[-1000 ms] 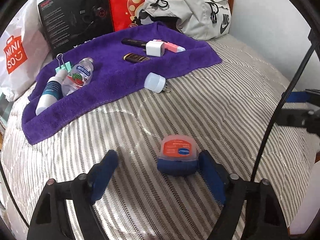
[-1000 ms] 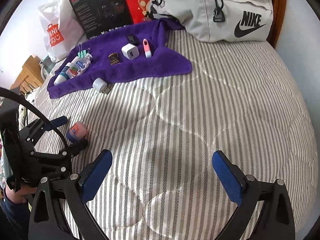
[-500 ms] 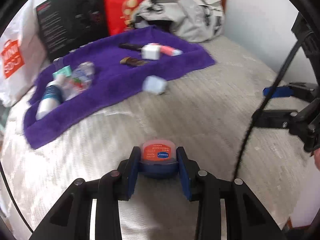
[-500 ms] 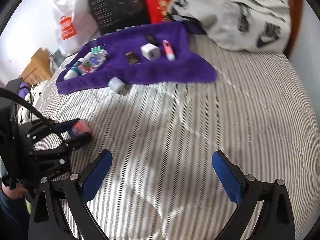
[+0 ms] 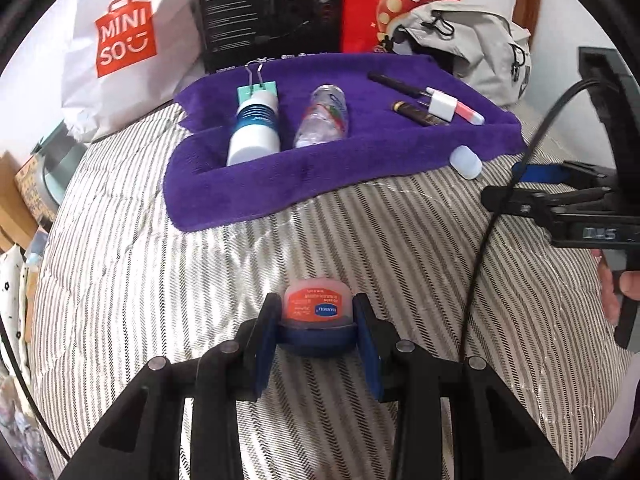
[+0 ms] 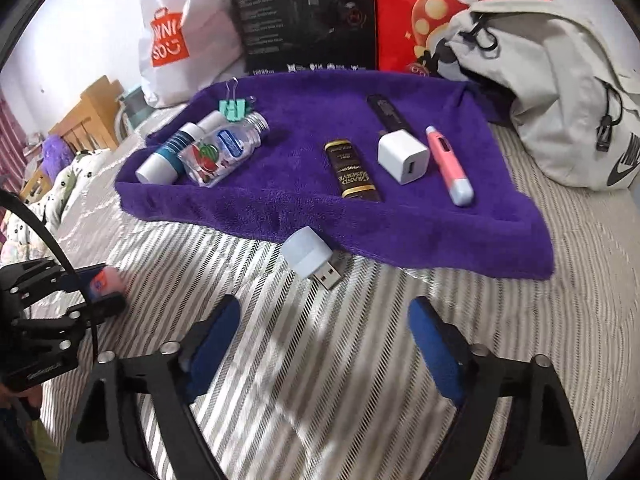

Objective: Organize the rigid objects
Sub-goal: 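Grasp the white USB light with the right gripper while the left gripper holds the tin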

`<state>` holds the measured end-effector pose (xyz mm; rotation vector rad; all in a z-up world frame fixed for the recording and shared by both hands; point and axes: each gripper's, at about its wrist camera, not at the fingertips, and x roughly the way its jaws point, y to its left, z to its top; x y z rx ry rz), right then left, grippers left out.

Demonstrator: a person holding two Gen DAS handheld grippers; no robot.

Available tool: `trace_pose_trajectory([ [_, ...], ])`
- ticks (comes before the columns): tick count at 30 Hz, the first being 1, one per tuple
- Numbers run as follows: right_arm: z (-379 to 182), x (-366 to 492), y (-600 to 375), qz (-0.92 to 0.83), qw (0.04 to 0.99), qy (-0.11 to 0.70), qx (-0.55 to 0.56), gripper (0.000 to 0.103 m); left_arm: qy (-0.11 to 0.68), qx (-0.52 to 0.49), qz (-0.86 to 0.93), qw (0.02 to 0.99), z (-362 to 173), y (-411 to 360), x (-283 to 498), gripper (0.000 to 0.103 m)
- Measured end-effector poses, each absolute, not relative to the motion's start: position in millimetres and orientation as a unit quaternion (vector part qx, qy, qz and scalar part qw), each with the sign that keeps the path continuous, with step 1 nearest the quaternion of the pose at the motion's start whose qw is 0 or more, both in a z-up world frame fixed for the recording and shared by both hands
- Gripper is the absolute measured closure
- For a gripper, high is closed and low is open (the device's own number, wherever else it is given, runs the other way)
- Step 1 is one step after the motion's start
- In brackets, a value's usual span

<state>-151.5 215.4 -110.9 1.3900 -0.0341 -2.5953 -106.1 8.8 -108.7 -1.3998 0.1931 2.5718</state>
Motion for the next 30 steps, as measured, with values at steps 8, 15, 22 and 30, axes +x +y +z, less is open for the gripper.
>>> trace_pose_trajectory([
  [8, -115.7, -163.2, 199.7, -0.892, 0.079, 0.004, 0.446, 0.044, 0.058, -0.475, 0.872, 0.104, -108.5, 8.7, -107.6, 0.068],
  [15, -114.2, -169.6, 192.0, -0.892, 0.092, 0.026, 0.443, 0.071, 0.058, -0.470, 0.875, 0.103, -107.6, 7.7, -106.5, 0.068],
  [22, -111.3, -166.3, 197.1, -0.883, 0.114, 0.017, 0.455, 0.075, 0.056, -0.471, 0.875, 0.101, -107.4, 9.1, -106.4, 0.068],
  [30, -101.4, -152.4, 201.4, -0.883, 0.123, 0.008, 0.452, 0.075, 0.053, -0.472, 0.874, 0.103, -107.2, 7.3, -106.2, 0.068],
])
